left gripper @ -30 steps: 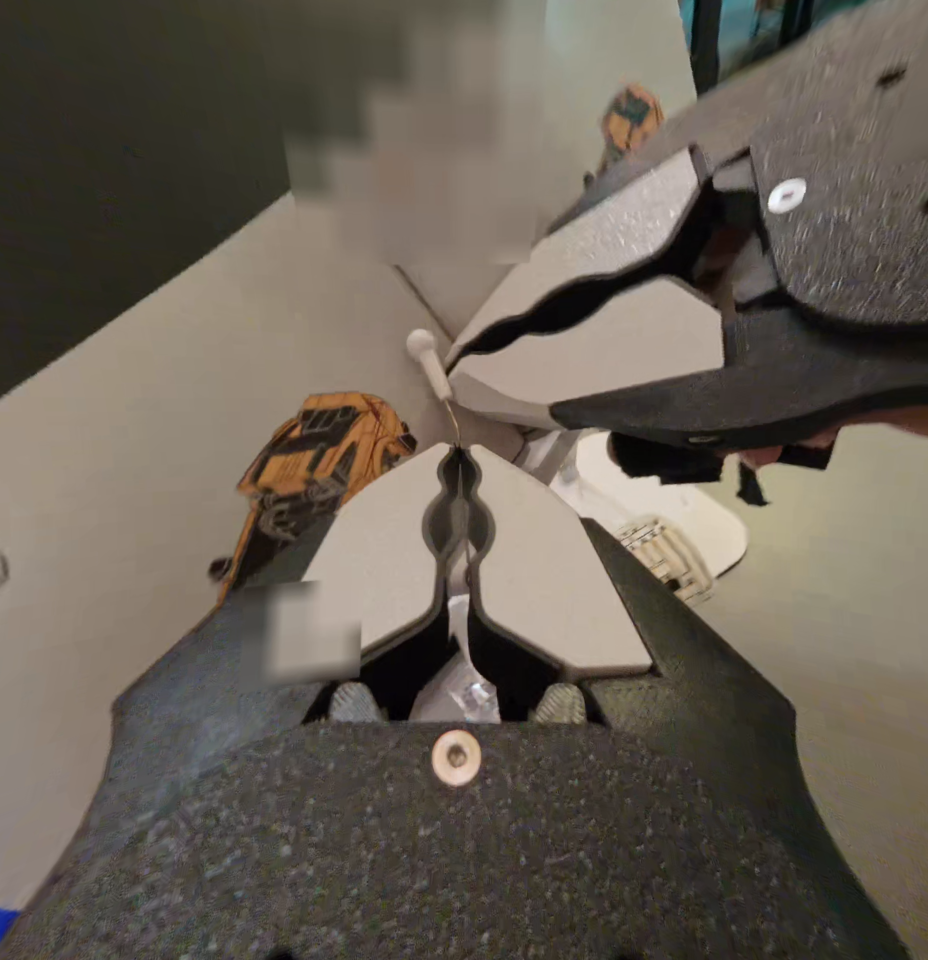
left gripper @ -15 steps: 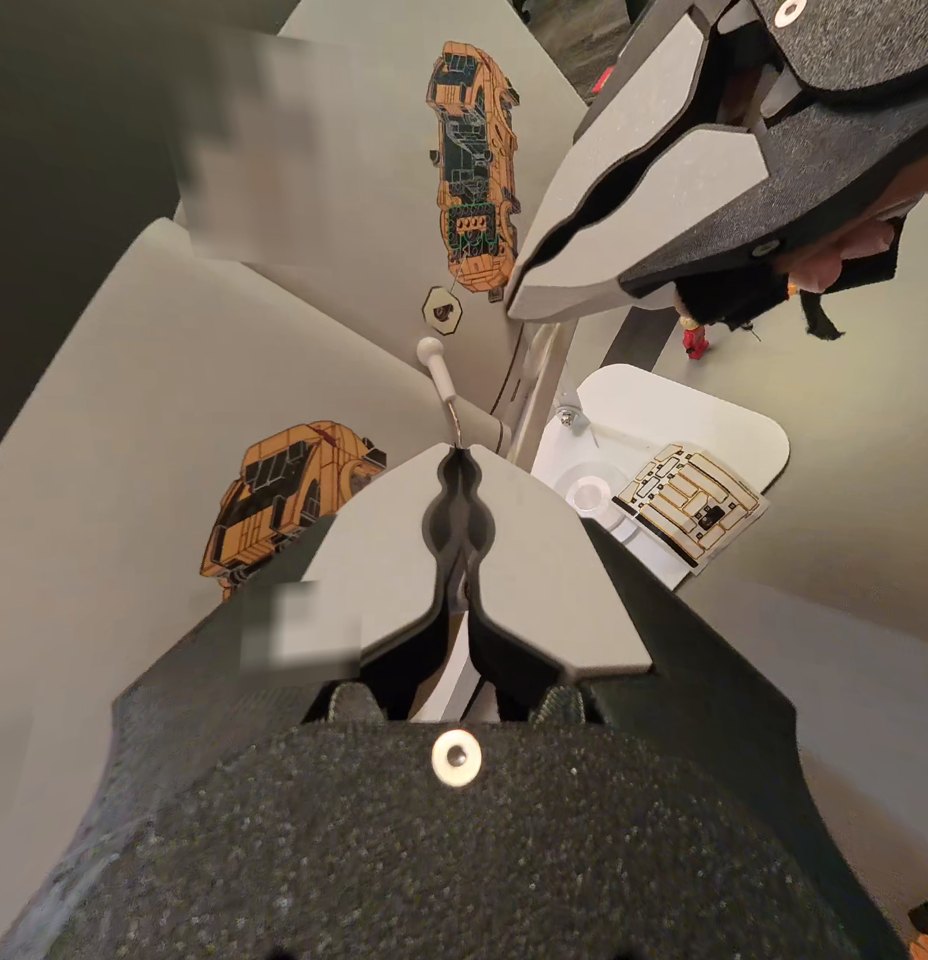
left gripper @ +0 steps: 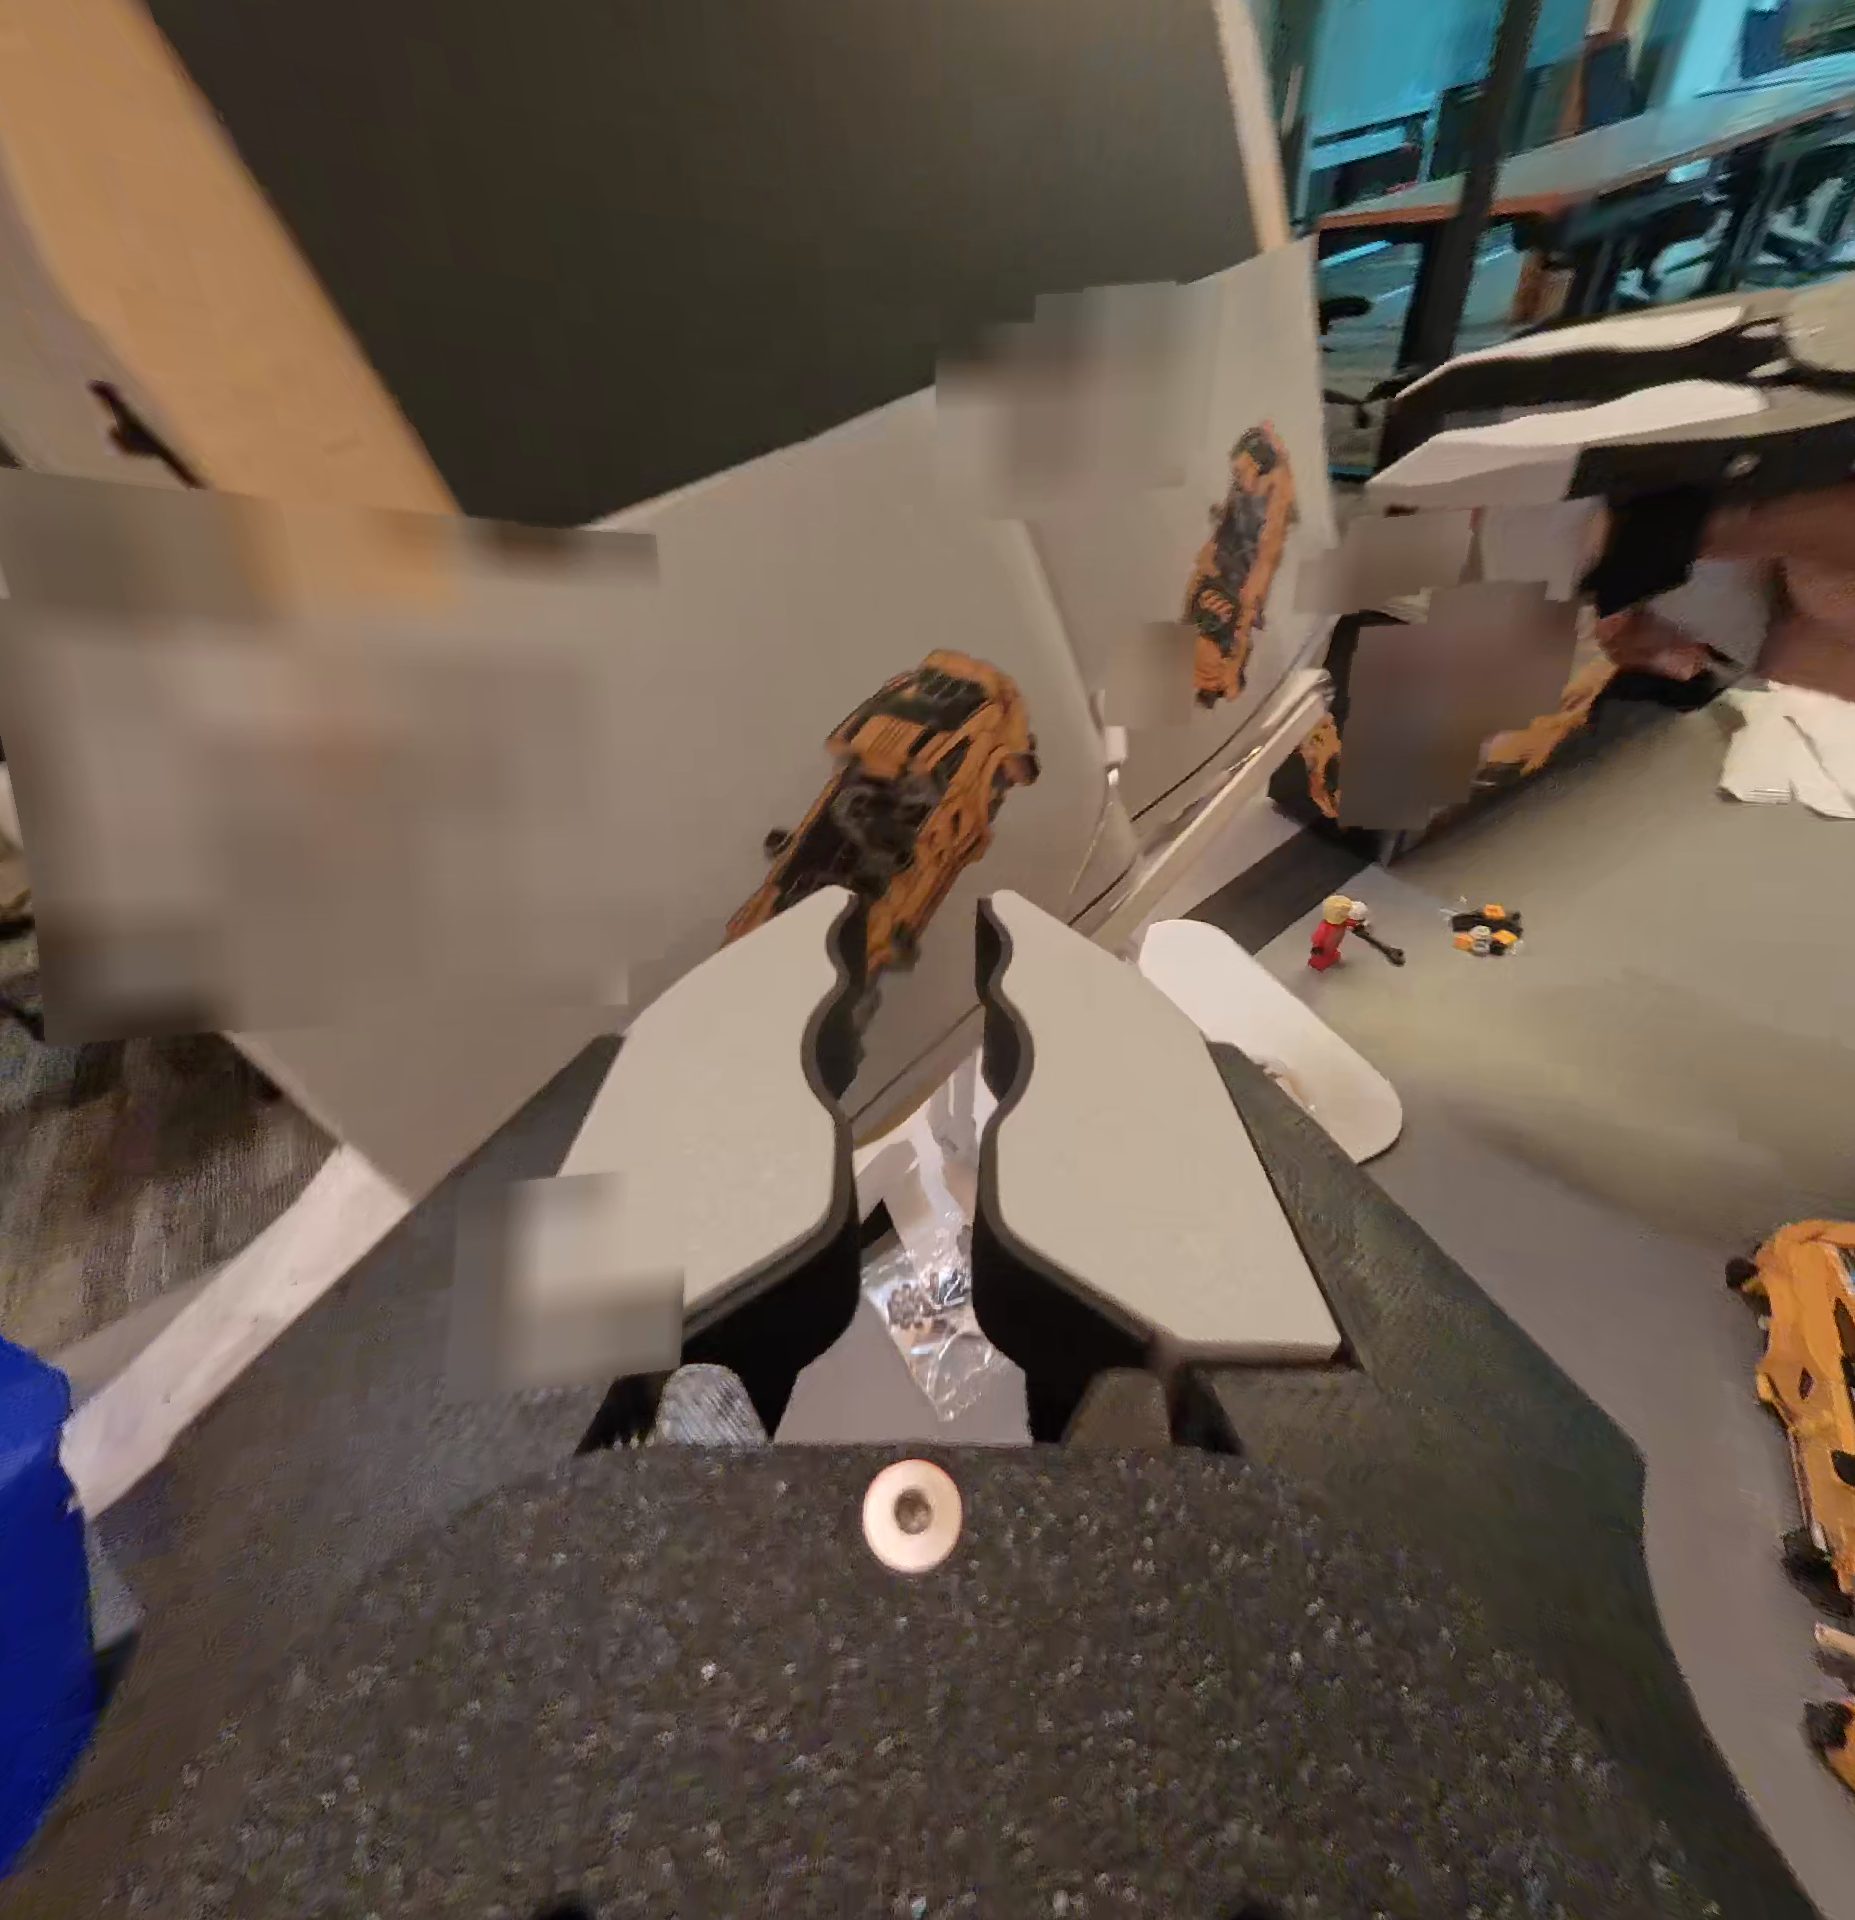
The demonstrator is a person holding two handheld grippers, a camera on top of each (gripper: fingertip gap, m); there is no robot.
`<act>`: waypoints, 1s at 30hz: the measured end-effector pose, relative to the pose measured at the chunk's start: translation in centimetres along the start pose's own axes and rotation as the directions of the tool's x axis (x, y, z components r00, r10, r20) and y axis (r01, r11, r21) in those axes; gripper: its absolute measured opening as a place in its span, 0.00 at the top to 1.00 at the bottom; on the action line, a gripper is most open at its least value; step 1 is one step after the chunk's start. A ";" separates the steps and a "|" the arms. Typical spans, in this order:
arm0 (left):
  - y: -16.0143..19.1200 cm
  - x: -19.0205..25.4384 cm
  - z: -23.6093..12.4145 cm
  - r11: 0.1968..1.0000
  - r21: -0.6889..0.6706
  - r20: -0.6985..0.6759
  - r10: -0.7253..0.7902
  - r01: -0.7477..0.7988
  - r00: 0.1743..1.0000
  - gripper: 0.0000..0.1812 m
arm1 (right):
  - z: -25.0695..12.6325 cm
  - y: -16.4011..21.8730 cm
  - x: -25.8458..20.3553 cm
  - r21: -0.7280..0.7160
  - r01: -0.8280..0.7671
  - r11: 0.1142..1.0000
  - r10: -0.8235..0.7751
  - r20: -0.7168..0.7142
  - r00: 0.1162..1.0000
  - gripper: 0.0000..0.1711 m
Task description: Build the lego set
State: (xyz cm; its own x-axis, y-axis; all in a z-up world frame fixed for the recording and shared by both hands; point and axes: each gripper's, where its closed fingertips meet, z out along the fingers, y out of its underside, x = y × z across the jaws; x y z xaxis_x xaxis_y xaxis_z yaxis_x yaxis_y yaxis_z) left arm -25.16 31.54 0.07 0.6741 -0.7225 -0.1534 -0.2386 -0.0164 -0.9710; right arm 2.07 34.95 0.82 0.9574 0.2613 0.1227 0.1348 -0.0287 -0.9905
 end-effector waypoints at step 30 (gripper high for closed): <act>3.2 -0.7 -1.2 0.967 0.121 0.045 -0.230 0.223 0.972 0.93 | 0.2 2.1 1.7 -0.130 -0.150 0.980 0.162 0.092 0.982 0.71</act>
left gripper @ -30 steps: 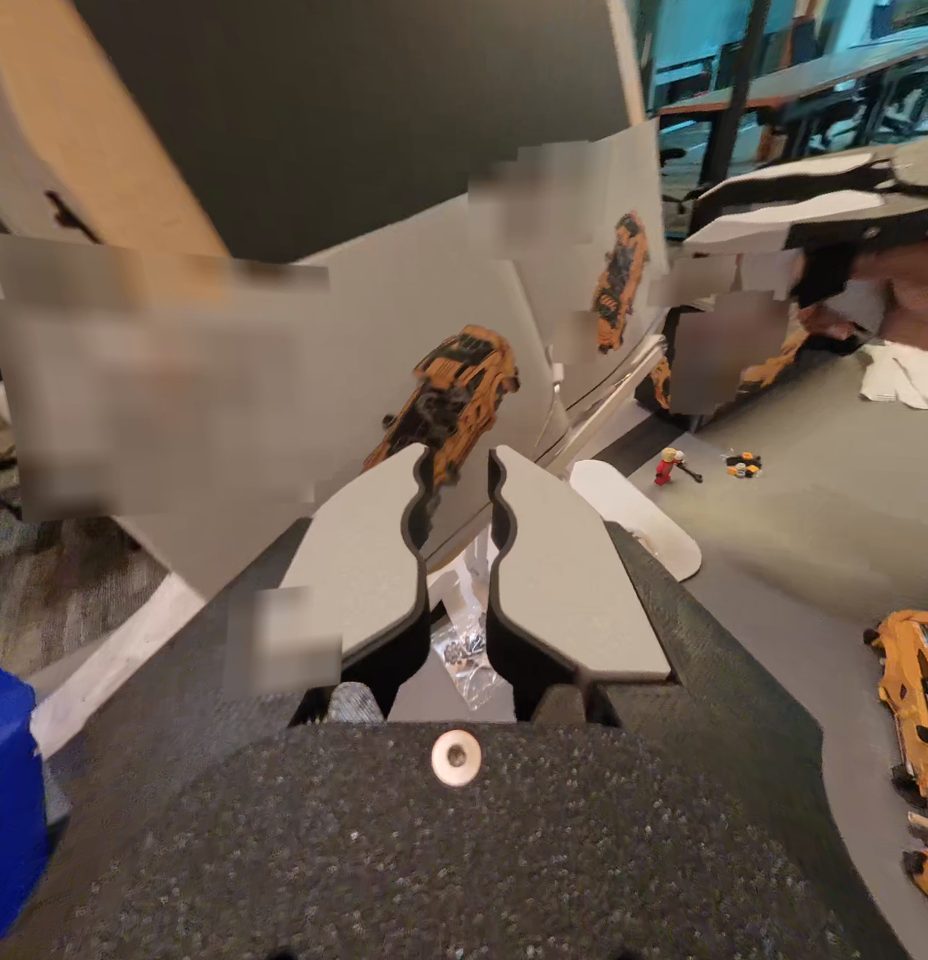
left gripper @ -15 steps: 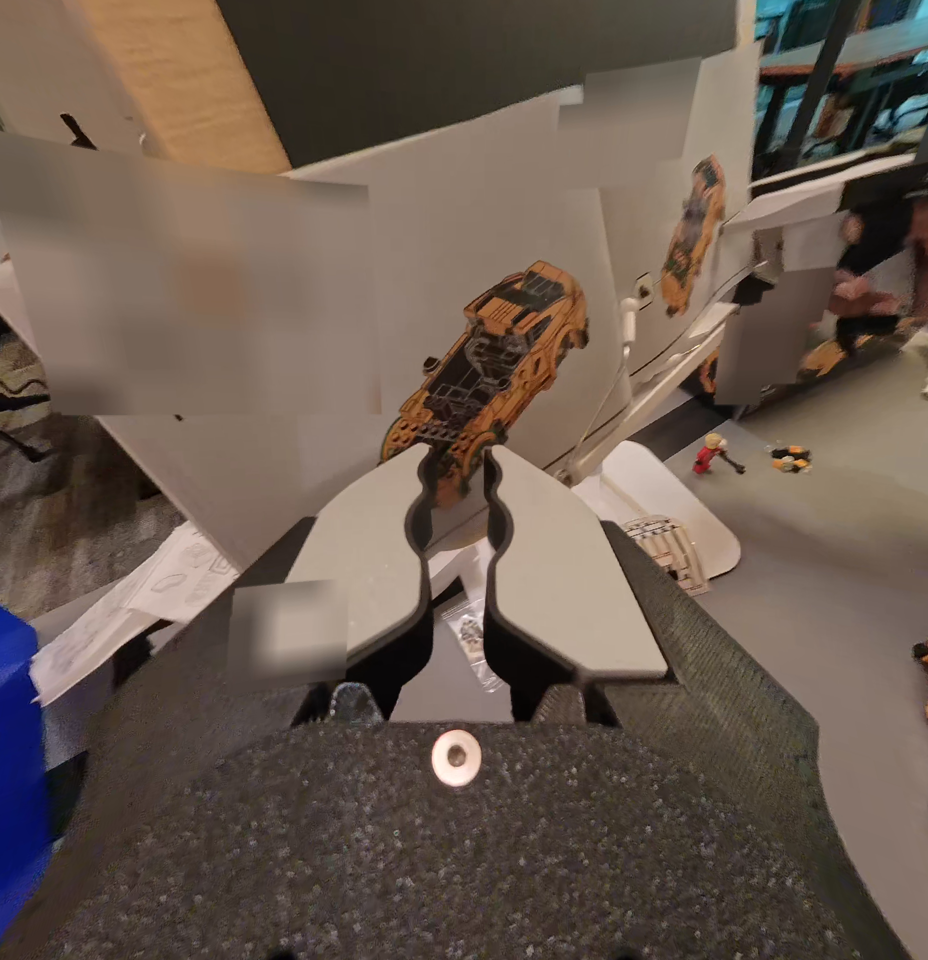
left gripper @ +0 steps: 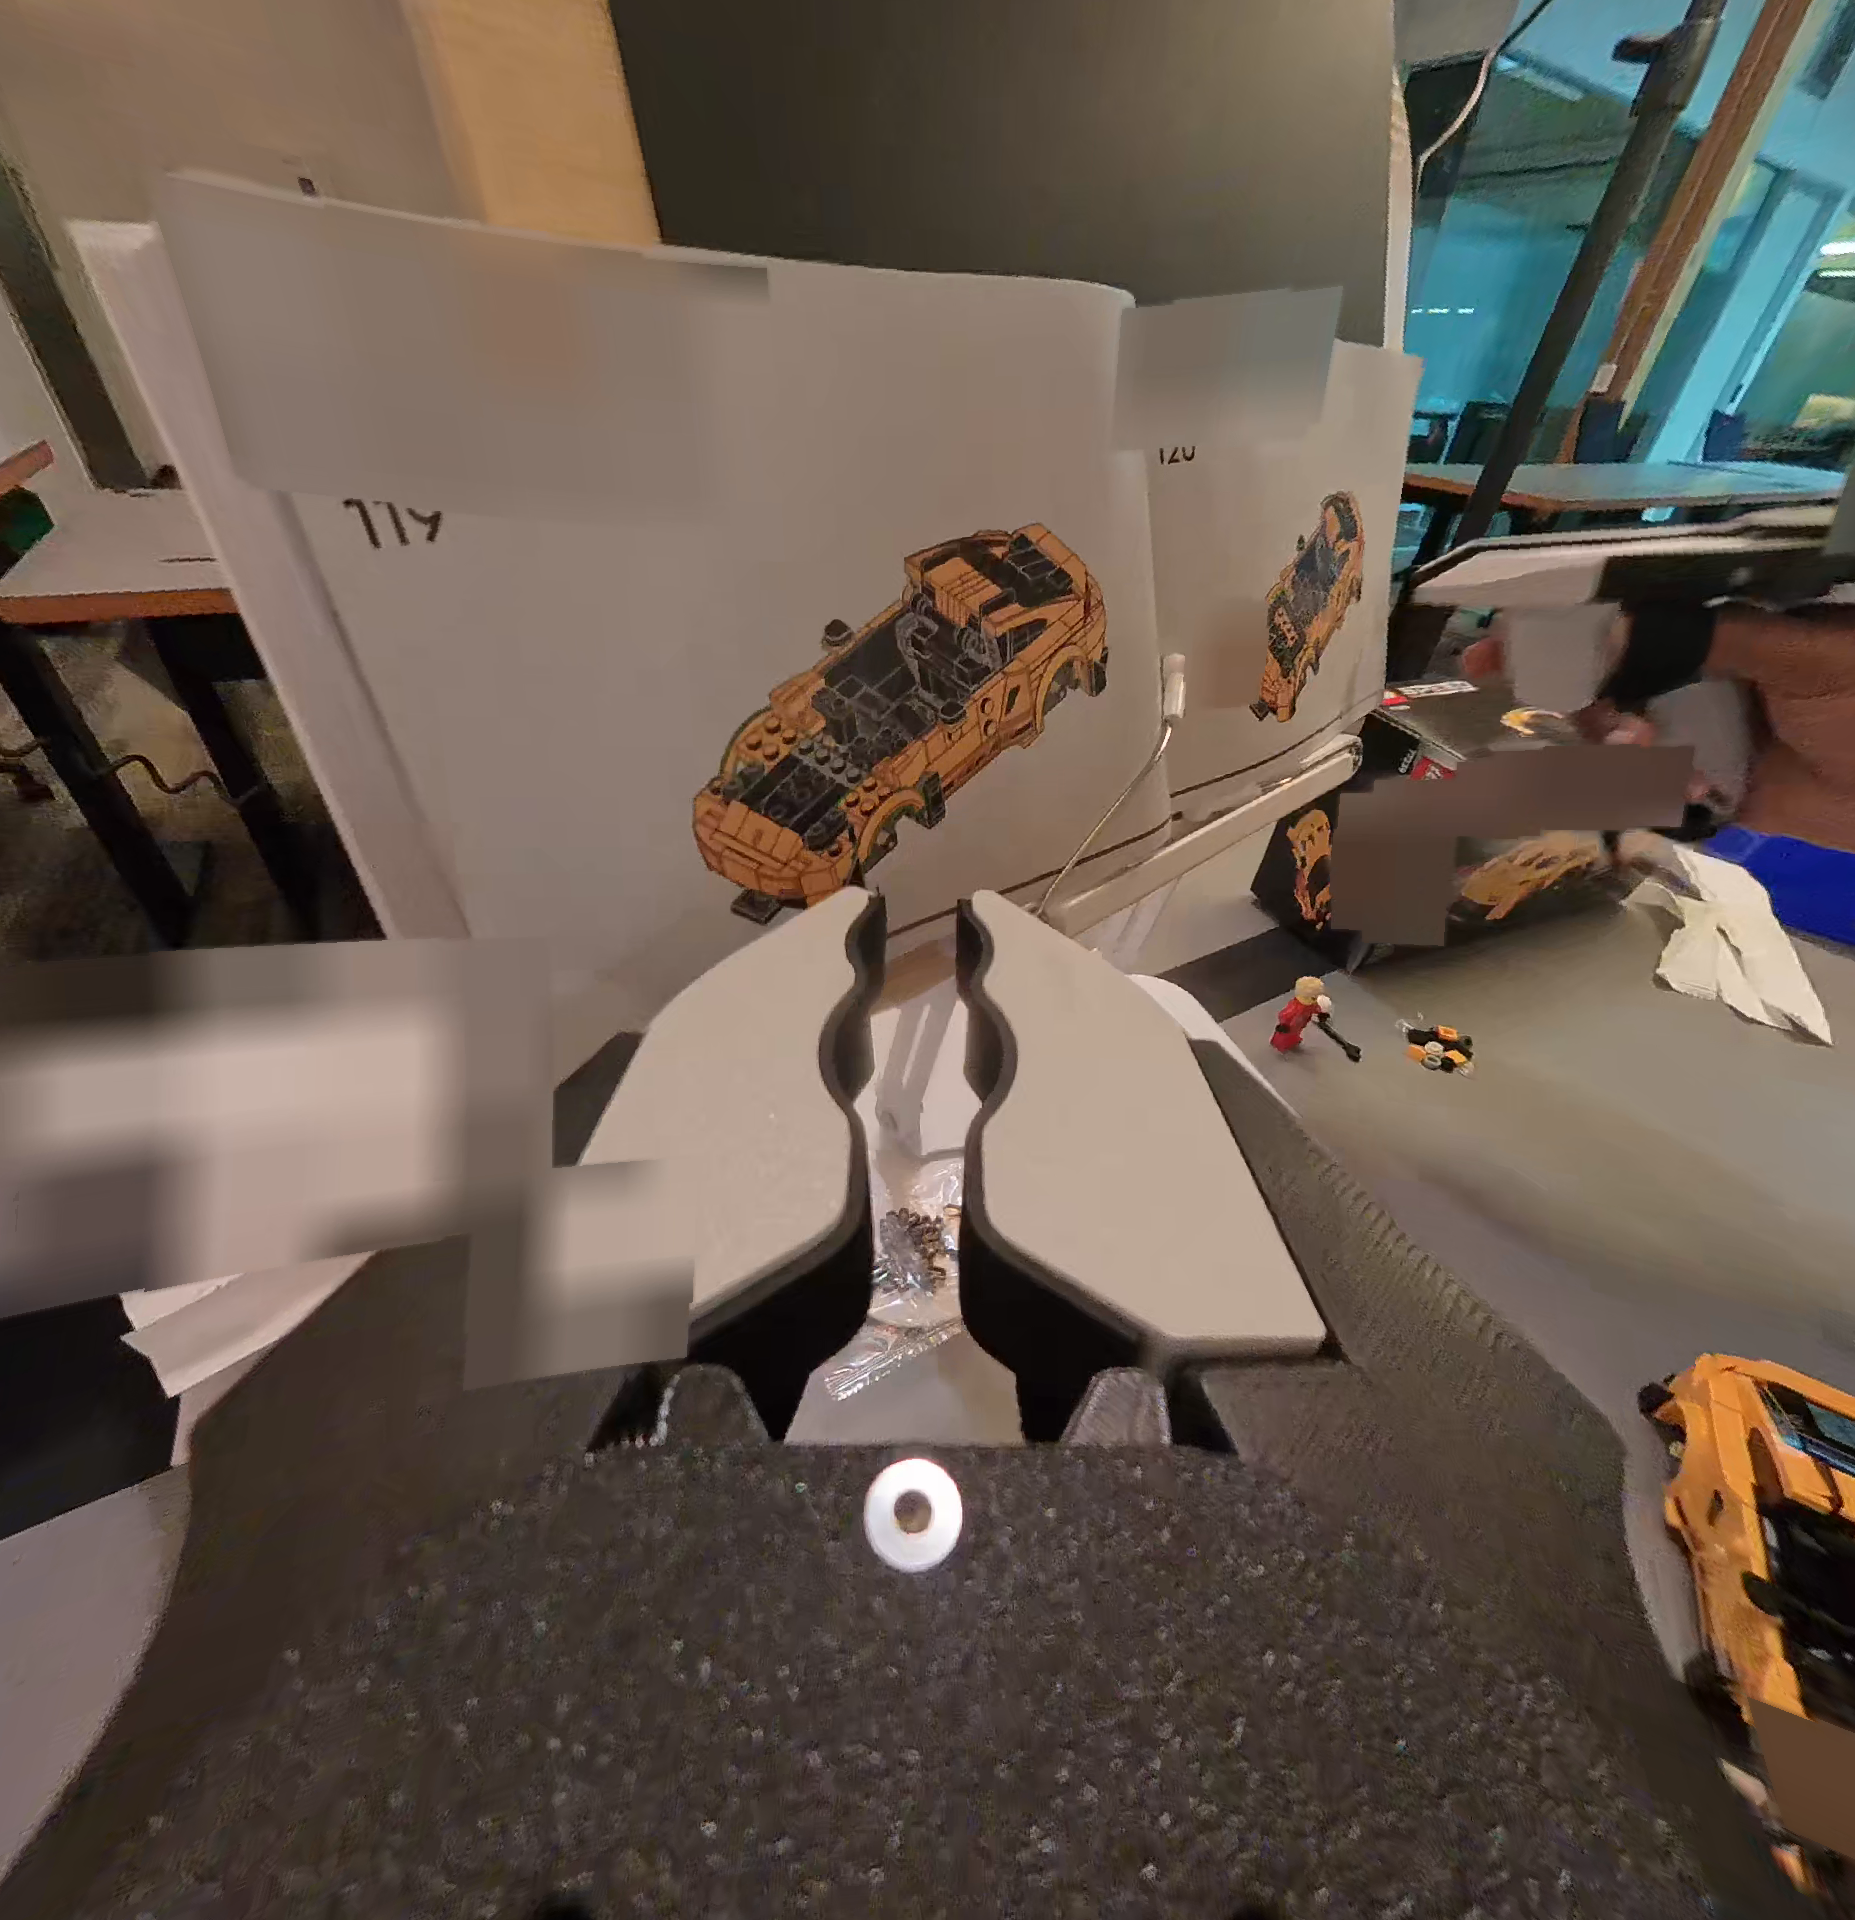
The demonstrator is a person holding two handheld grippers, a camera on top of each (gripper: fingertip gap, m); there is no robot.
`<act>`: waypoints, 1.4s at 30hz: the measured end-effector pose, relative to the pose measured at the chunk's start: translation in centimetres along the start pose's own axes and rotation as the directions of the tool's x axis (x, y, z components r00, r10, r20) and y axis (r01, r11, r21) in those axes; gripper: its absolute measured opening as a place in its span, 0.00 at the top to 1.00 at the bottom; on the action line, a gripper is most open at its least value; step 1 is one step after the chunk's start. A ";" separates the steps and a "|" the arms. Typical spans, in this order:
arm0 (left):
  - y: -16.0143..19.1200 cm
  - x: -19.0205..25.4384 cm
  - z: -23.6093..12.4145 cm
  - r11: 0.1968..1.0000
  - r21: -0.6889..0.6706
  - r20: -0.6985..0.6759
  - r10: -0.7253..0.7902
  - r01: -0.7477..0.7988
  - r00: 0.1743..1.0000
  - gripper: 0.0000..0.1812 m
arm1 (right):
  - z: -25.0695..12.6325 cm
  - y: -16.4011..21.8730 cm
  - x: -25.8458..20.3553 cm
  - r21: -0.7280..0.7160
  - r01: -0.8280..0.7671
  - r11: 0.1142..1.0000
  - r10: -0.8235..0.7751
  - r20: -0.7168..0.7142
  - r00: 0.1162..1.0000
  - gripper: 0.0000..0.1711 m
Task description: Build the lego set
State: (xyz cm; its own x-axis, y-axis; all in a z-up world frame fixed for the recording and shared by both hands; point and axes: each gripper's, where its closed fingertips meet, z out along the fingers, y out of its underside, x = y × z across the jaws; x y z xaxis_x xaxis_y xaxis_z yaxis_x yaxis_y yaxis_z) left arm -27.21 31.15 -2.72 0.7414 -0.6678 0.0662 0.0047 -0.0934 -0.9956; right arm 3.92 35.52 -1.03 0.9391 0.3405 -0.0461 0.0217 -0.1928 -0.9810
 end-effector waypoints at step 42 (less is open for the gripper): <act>0.0 -1.8 -1.1 0.984 0.127 0.223 0.093 -0.123 0.970 1.00 | -14.1 10.0 -16.8 0.241 0.133 0.961 -0.120 -0.066 0.991 1.00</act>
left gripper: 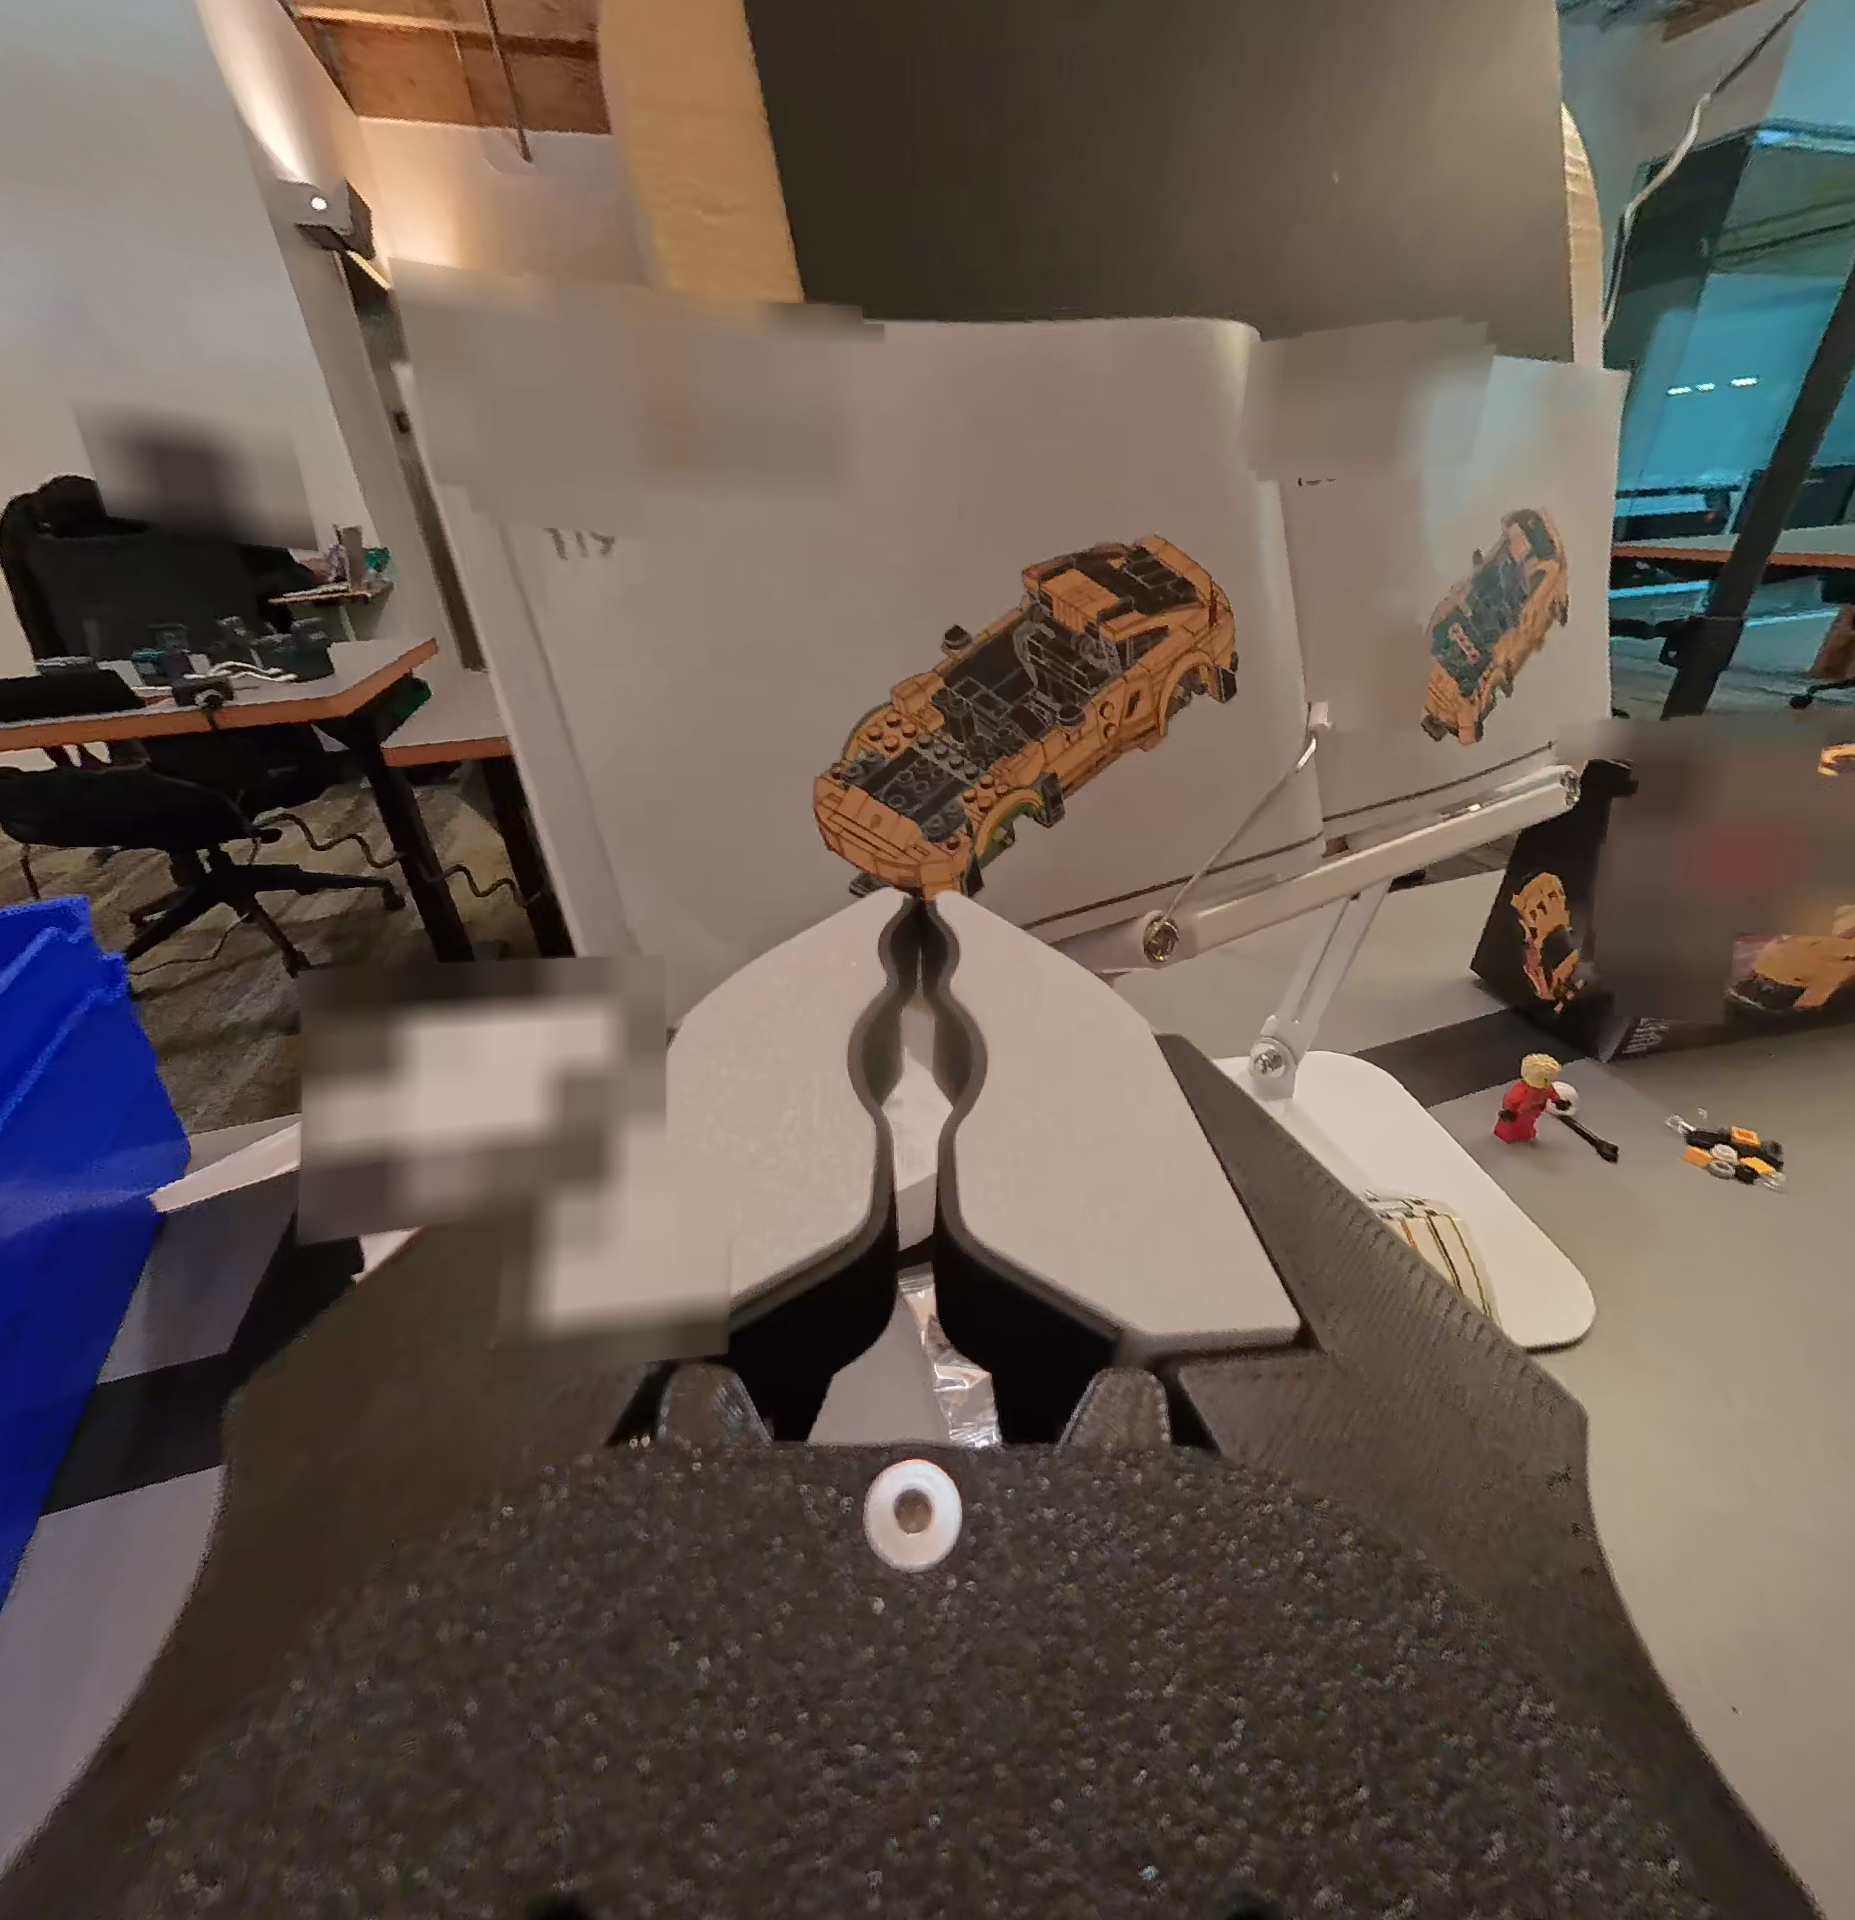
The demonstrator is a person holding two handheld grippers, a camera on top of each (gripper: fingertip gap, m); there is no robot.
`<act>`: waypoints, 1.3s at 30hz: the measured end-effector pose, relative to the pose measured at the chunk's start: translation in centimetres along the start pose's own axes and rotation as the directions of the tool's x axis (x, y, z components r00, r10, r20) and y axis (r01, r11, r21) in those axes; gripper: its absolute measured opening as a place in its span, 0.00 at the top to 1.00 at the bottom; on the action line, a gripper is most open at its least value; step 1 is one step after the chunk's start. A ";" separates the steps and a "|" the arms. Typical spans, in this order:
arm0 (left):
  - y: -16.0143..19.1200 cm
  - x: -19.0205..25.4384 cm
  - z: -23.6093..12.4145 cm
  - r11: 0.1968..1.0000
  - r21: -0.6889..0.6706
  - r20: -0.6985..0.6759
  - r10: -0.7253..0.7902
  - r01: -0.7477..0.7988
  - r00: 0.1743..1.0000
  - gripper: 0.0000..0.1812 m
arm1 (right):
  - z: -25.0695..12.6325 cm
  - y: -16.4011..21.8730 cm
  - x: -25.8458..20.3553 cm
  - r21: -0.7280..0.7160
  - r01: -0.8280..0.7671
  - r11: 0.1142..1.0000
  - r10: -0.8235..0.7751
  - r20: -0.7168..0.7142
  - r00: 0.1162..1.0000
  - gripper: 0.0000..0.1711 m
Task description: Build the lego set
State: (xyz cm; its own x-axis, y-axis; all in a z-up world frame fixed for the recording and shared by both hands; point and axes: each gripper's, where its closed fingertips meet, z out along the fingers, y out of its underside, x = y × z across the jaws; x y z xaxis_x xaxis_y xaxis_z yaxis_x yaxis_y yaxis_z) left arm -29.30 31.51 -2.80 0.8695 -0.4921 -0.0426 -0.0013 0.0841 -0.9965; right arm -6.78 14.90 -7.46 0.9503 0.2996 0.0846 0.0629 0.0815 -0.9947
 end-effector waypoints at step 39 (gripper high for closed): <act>-4.4 -0.1 -2.0 0.994 0.091 -0.030 0.056 -0.053 0.998 1.00 | -0.3 -0.6 1.7 0.014 0.052 0.999 -0.051 -0.087 0.995 1.00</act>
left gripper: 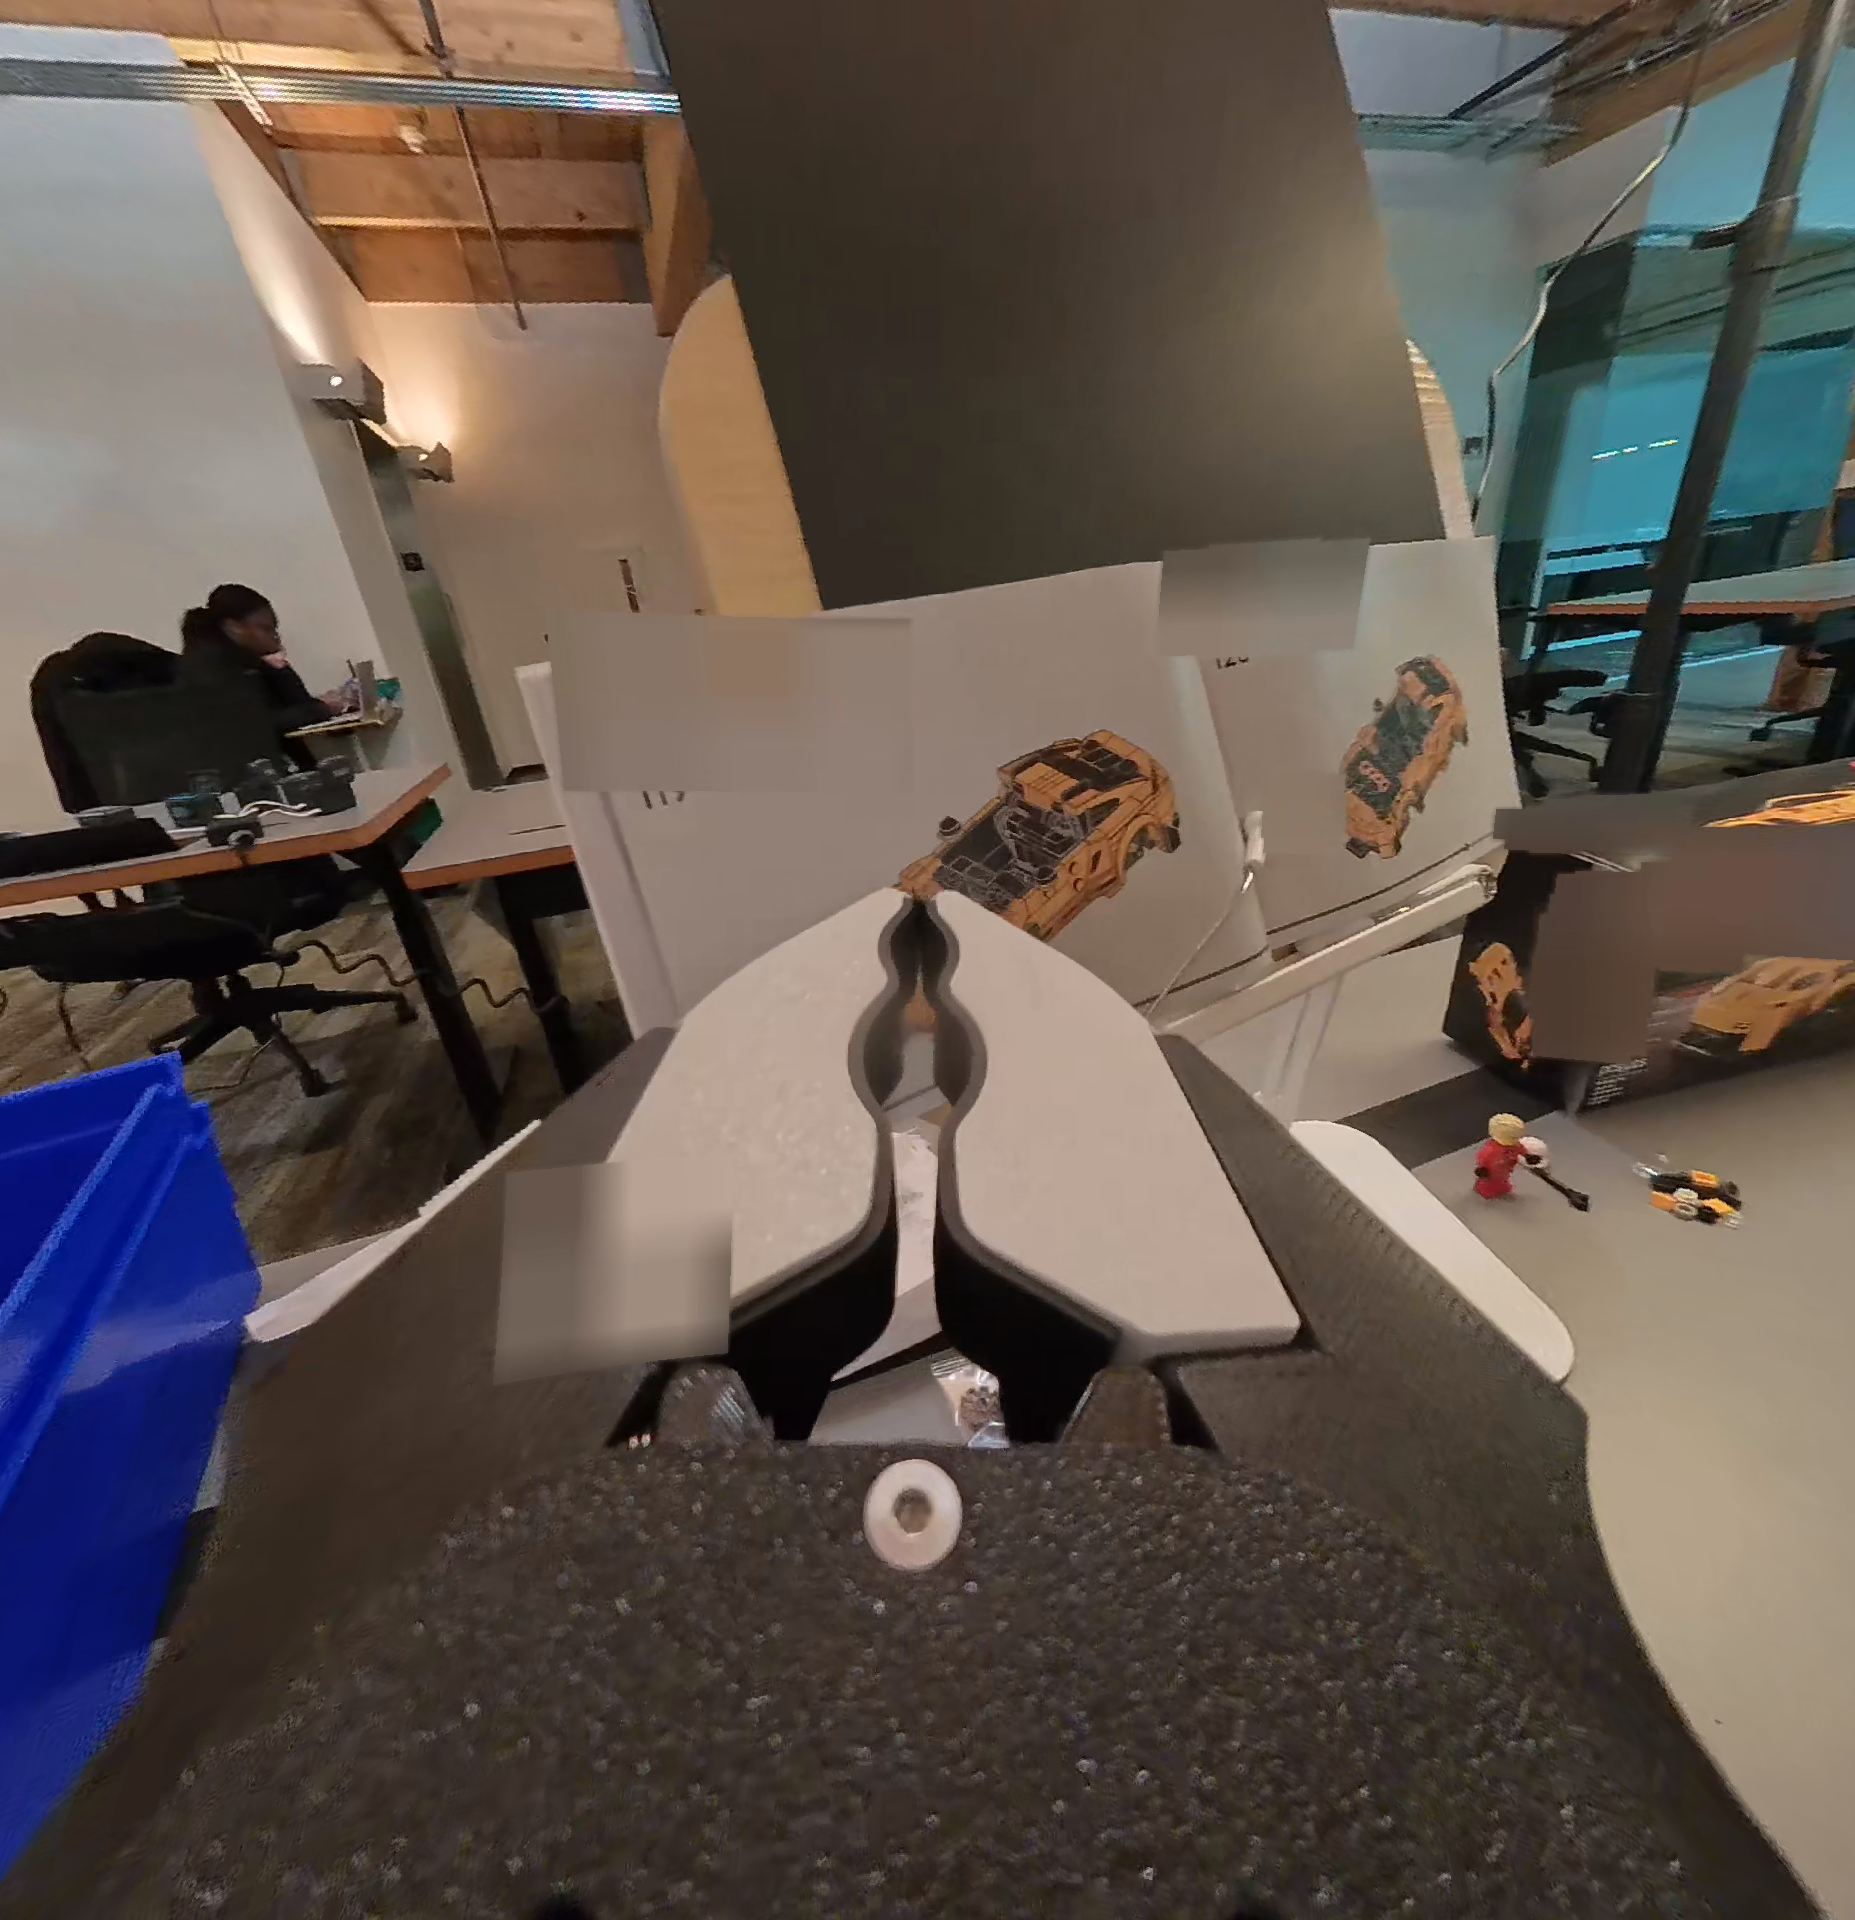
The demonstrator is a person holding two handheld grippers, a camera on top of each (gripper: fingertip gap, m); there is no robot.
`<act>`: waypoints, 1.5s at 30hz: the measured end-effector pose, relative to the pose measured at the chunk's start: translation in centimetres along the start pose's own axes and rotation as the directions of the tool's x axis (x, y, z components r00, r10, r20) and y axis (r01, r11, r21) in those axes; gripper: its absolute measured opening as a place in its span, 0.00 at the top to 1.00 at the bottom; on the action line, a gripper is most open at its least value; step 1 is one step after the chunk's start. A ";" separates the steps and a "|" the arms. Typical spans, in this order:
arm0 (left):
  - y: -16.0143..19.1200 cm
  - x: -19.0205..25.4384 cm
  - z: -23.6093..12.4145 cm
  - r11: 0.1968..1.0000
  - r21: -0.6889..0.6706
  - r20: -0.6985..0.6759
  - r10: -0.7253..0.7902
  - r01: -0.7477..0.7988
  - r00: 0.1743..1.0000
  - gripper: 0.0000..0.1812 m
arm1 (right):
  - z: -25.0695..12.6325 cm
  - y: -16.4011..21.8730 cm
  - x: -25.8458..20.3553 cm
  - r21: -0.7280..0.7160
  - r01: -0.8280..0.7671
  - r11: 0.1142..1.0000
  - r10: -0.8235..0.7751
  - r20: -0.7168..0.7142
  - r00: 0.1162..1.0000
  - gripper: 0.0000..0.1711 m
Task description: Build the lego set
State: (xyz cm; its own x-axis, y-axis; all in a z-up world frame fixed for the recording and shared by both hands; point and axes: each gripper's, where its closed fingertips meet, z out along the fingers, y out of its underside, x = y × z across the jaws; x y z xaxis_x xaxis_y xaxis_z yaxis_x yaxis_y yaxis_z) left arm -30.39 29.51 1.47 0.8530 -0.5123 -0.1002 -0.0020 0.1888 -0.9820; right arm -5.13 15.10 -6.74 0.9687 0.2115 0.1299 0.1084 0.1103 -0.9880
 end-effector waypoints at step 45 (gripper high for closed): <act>-1.0 -1.7 -0.2 1.000 0.008 0.109 0.003 -0.004 0.994 1.00 | -0.2 -0.7 0.3 0.031 0.014 0.999 -0.013 -0.026 1.000 0.98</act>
State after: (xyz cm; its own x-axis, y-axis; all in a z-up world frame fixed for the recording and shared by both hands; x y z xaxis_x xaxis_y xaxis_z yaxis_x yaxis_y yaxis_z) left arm -31.92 30.00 2.60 0.9047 -0.4175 -0.0851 -0.0010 0.1977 -0.9803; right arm -4.83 14.89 -6.05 0.9727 0.1846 0.1408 0.1151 0.1432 -0.9830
